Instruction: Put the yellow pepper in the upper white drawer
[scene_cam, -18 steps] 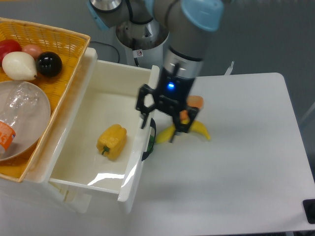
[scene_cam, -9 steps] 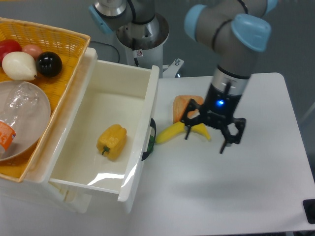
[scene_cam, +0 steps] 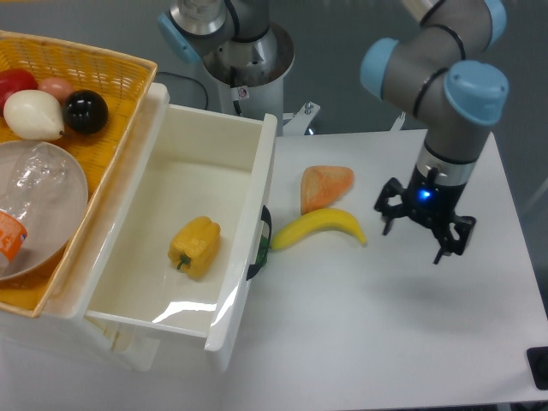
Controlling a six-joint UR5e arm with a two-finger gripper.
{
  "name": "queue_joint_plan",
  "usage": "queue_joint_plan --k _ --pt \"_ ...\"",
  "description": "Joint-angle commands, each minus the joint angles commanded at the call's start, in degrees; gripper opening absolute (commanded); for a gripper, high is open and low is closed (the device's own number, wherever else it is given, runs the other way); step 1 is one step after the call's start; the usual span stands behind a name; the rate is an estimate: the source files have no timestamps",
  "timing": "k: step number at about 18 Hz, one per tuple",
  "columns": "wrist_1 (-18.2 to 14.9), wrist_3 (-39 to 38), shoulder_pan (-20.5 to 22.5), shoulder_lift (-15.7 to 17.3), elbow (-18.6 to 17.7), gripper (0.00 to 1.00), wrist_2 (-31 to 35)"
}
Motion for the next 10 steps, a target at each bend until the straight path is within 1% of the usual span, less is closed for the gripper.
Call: queue_joint_plan --k 2,7,10 --pt "-0.1 -0.1 -0.7 -1.5 0.0 1.0 3.3" --pt "-0.1 -0.4 -0.7 -3.6 0.0 1.0 3.2" --pt "-0.2 -0.5 -0.8 -4.0 0.0 1.0 2.8"
